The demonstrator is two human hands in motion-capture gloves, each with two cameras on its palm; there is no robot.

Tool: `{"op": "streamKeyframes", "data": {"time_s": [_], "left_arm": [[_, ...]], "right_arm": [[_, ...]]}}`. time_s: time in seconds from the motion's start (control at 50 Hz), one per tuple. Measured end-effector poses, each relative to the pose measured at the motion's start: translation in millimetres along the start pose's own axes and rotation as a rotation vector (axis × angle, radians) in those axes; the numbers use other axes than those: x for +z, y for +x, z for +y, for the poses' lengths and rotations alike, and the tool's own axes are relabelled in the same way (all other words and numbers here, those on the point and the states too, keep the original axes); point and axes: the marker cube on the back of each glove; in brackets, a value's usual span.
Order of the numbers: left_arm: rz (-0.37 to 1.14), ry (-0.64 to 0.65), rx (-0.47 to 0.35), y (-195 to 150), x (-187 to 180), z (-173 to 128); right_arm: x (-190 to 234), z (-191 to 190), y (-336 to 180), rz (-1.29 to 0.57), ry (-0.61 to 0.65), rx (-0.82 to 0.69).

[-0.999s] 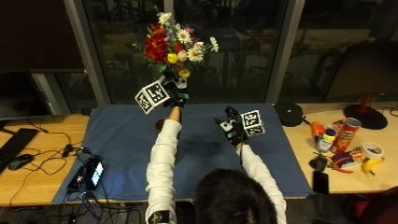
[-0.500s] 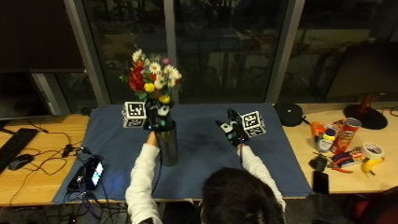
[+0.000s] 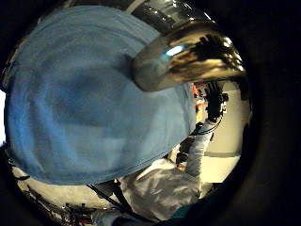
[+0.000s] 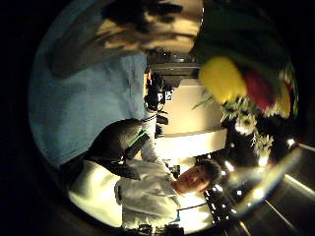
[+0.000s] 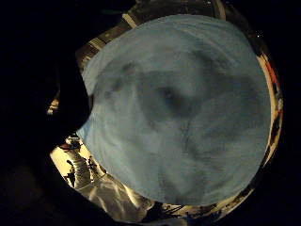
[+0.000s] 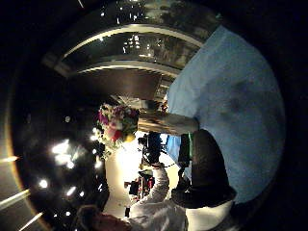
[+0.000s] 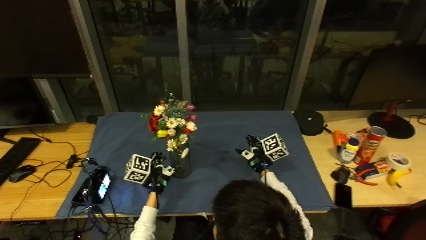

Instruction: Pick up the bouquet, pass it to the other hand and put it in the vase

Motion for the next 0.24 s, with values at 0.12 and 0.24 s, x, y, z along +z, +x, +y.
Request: {"op": "streamKeyframes", "data": {"time_s": [0.12,0.24], "left_arm": [[-0.012,0.044,0.032,2.8,8.5,10.3],[0.009,0.063,0.04,3.5,18.3,10.5]], "right_arm": [[1.9,-2.0,17.1,0.083,0.038,-0.028],[4.7,-4.4,20.6,0.057,0.015,-0.055]]}}
